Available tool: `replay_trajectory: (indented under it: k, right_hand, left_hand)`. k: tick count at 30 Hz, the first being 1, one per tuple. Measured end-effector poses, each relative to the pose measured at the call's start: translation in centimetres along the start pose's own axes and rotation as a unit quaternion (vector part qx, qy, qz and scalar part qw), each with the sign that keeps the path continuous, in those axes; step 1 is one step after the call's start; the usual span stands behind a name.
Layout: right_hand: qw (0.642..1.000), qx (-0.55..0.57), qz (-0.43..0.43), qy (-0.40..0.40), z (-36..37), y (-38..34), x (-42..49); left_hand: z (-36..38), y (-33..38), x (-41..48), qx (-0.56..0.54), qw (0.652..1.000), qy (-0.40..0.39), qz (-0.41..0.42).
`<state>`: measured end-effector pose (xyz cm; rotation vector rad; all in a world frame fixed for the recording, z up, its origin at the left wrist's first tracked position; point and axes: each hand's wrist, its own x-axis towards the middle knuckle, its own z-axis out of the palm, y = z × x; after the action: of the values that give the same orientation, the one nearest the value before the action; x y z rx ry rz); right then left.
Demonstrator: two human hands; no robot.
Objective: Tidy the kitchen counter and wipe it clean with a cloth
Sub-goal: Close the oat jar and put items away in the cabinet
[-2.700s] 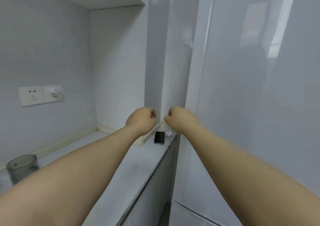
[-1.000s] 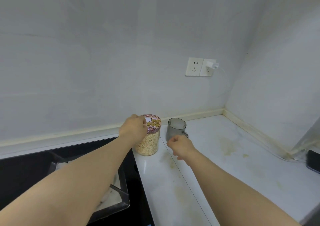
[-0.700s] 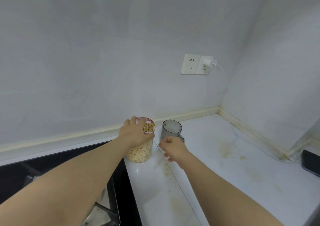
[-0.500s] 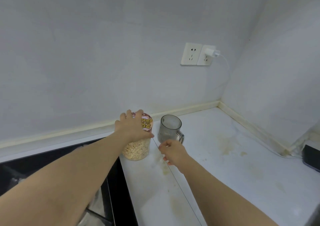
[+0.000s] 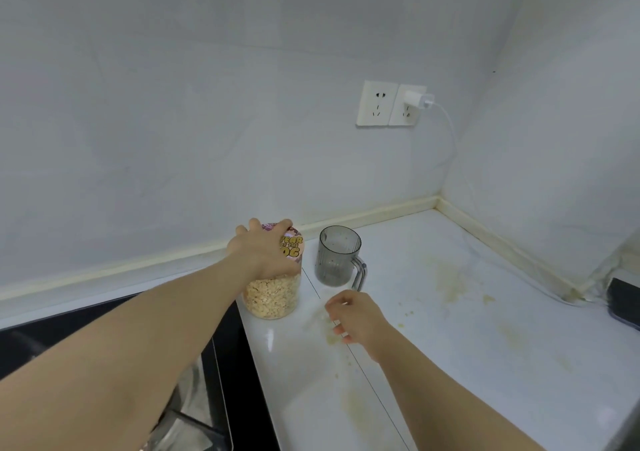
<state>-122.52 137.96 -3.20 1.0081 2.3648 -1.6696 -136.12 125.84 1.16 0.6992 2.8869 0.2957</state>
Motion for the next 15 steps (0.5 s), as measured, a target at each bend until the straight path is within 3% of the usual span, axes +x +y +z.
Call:
replay_trajectory:
  k: [9, 15]
  right_hand:
    - [0.997, -0.047, -0.056, 0.022, -0.9, -1.4, -3.0]
    - [0.985, 0.16, -0.01, -0.058, -1.3, -3.7, -7.6]
  left_hand:
    - [-3.1, 1.2, -7.1, -0.119, 0.988, 0.1, 0.014]
    - [-6.3, 2.7, -12.6, -0.199, 0.971, 0.128, 0.028]
